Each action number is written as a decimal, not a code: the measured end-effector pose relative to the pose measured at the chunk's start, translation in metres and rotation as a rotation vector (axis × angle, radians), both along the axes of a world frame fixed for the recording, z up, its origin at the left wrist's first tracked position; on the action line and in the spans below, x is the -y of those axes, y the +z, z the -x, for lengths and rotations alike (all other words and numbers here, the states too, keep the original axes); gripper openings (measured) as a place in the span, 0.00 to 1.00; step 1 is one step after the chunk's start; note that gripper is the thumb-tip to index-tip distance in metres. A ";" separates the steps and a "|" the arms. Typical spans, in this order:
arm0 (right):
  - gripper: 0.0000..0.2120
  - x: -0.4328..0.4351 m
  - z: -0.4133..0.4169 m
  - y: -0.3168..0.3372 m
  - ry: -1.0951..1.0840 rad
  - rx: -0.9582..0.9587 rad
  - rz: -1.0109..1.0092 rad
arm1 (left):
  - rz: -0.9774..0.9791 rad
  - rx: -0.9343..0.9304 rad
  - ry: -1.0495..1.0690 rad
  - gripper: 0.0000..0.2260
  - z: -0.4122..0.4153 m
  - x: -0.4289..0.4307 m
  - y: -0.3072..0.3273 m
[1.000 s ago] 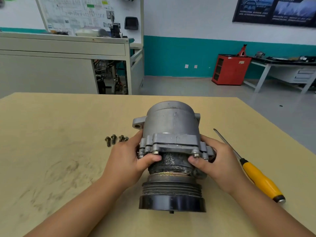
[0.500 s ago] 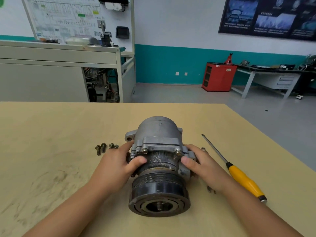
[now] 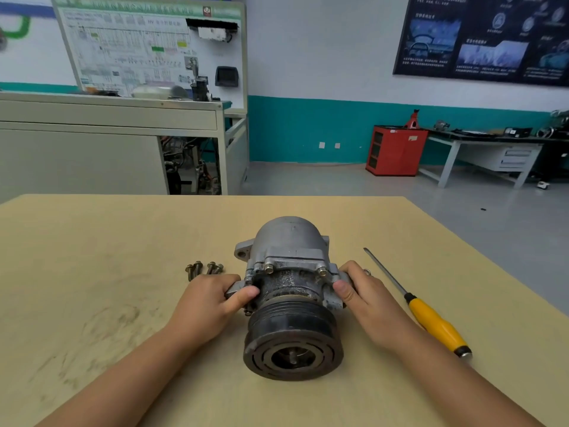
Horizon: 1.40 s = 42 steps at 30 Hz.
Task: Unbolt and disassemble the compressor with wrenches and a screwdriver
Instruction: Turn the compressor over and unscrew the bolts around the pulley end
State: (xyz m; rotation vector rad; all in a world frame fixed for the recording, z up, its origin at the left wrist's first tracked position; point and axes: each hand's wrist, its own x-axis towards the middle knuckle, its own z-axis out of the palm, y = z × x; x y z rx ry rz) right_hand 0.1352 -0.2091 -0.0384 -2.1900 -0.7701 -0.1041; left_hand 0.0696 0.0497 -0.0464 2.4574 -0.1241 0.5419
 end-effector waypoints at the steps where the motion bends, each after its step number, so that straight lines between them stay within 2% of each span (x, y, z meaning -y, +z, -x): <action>1: 0.24 -0.001 0.001 -0.001 -0.011 -0.004 0.000 | 0.006 0.009 0.013 0.44 0.001 0.001 0.000; 6: 0.24 0.001 0.015 -0.002 -0.033 -0.005 0.000 | -0.069 0.014 0.058 0.30 0.005 -0.002 0.002; 8: 0.24 0.001 0.019 -0.003 -0.038 0.009 0.003 | -0.091 0.017 0.058 0.28 0.008 -0.002 0.004; 10: 0.24 0.000 0.023 -0.003 -0.056 0.015 -0.030 | -0.063 0.021 0.057 0.31 0.011 -0.001 0.003; 15: 0.26 -0.004 0.022 0.014 -0.098 -0.122 -0.172 | 0.119 0.017 0.072 0.33 0.022 0.009 0.011; 18: 0.28 -0.005 0.016 0.030 -0.102 -0.181 -0.145 | 0.180 -0.018 0.093 0.27 0.023 0.014 0.030; 20: 0.29 -0.008 0.010 0.037 -0.106 -0.229 -0.141 | 0.257 -0.072 0.101 0.28 0.019 0.016 0.039; 23: 0.24 -0.013 0.000 0.048 -0.049 -0.343 -0.192 | 0.382 -0.146 0.130 0.29 0.008 0.014 0.046; 28: 0.20 -0.018 -0.019 0.059 -0.045 -0.499 -0.236 | 0.571 -0.256 0.096 0.18 -0.008 0.012 0.062; 34: 0.33 -0.033 -0.039 0.061 -0.161 -0.619 -0.224 | 0.679 -0.390 0.108 0.27 -0.027 0.006 0.068; 40: 0.21 -0.043 -0.053 0.054 -0.169 -0.692 -0.181 | 0.739 -0.508 0.190 0.29 -0.048 -0.002 0.060; 42: 0.21 -0.040 -0.054 0.052 -0.152 -0.698 -0.184 | 0.721 -0.520 0.188 0.29 -0.050 -0.005 0.058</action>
